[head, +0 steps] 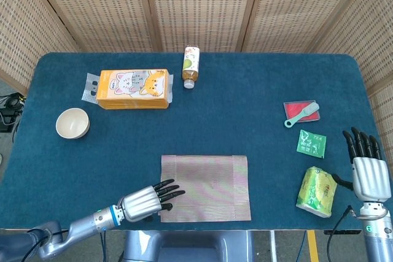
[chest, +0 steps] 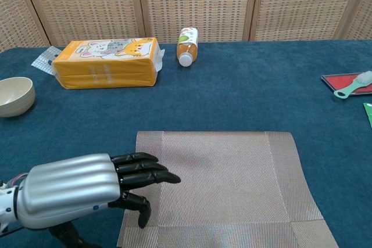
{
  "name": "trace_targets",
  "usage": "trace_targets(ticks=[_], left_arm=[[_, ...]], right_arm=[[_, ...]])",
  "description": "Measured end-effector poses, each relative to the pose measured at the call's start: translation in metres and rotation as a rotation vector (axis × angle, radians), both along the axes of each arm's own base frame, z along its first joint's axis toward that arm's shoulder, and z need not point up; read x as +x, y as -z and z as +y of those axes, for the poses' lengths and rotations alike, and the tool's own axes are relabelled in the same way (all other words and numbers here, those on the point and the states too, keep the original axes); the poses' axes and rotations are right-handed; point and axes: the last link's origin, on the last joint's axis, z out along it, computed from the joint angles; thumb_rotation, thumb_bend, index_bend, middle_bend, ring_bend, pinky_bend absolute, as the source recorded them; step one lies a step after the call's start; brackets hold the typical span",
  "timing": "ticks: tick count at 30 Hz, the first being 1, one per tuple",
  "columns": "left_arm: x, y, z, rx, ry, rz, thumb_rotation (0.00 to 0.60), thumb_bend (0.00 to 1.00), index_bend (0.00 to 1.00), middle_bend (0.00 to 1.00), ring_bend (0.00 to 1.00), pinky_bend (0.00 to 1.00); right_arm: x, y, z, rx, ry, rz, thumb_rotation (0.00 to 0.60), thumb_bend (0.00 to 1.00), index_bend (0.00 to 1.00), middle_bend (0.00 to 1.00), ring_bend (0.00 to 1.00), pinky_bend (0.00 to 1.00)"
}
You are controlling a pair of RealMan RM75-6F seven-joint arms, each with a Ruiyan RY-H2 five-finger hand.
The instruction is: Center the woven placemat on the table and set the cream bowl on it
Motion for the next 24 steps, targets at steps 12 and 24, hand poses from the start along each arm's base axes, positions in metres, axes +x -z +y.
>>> trace_targets(ticks=[12,24], left_arm=[[0.015,0.016,0.001,-0.016,0.017,0.000,0.600,0.00,0.40,0.00,0.00,0.00],[0.032,0.022,-0.004,-0.044,0.048,0.017,0.600,0.22,0.43,0.00,0.00,0.00]], right_arm=[[-0.001,0.001,-0.001,0.001,0.002,0.002,0.600,0.00,0.00,0.00,0.00,0.00],[0.000,0.000,0.000,0.000,0.001,-0.001,0.600,0.00,0.00,0.00,0.00,0.00]])
